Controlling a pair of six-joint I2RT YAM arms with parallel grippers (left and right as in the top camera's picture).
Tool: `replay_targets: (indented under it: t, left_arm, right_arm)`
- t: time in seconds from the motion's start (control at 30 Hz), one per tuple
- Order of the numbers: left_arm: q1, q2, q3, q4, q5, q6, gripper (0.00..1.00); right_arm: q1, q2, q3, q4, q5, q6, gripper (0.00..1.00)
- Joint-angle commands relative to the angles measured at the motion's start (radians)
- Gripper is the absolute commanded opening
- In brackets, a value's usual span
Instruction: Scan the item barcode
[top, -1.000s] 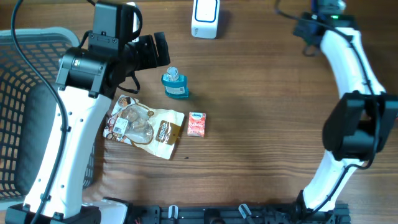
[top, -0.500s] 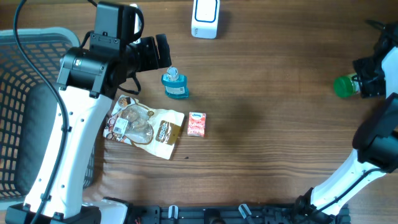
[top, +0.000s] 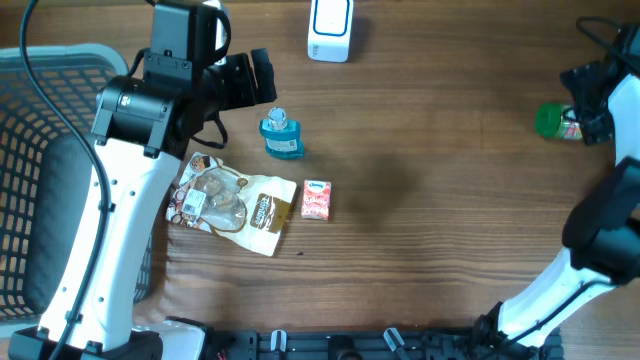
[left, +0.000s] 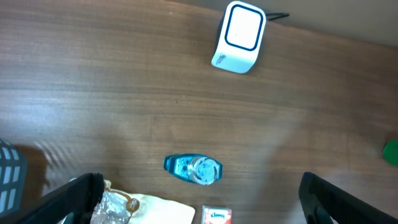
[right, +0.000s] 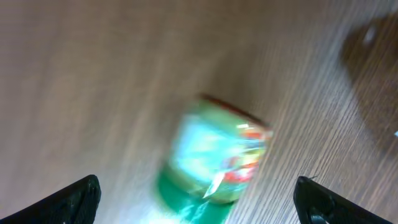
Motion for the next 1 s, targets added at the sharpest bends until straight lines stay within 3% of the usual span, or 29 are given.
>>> replay_targets:
  t: [0.0,0.13,0.3,0.33,0.4,0.5,0.6,0.73,0.83,0.97]
  left_arm:
    - [-0.004,0.006,0.003,0.028,0.012,-0.006,1.0]
    - [0.008,0.006,0.003,0.142,-0.006,0.048,1.0]
    - [0.072,-0.012,0.003,0.195,-0.007,0.049,1.0]
    - [0.082,-0.035,0.003,0.222,-0.005,0.06,1.0]
    - [0.082,-0.084,0.005,0.255,0.024,0.135,1.0]
    - [0.083,-0.16,0.005,0.249,0.006,0.134,1.0]
    - [0.083,-0.252,0.005,0.245,-0.052,0.122,1.0]
    - [0.082,-0.427,0.005,0.24,-0.196,0.123,1.0]
    - [0.082,-0.526,0.005,0.218,-0.229,0.123,1.0]
    - [0.082,-0.575,0.005,0.146,-0.246,0.123,1.0]
  right_arm:
    - [0.103,-0.22,0.029,-0.005,0.116,-0.031,1.0]
    - [0.297,-0.311,0.029,0.01,-0.262,-0.229,1.0]
    - [0.628,-0.286,0.029,-0.087,-0.19,-0.297,1.0]
    - [0.697,-0.285,0.029,-0.119,-0.124,-0.255,1.0]
    - [0.801,-0.285,0.029,-0.153,-0.094,-0.235,1.0]
    - [0.905,-0.286,0.028,-0.163,-0.093,-0.249,1.0]
    - [0.955,-0.285,0.025,-0.14,-0.096,-0.252,1.0]
    - [0.959,-0.254,0.027,-0.13,-0.285,-0.239,1.0]
    - [0.962,-0.208,0.056,-0.15,-0.324,-0.272,1.0]
    - [0.99,-0.085,0.238,-0.243,-0.33,-0.27,1.0]
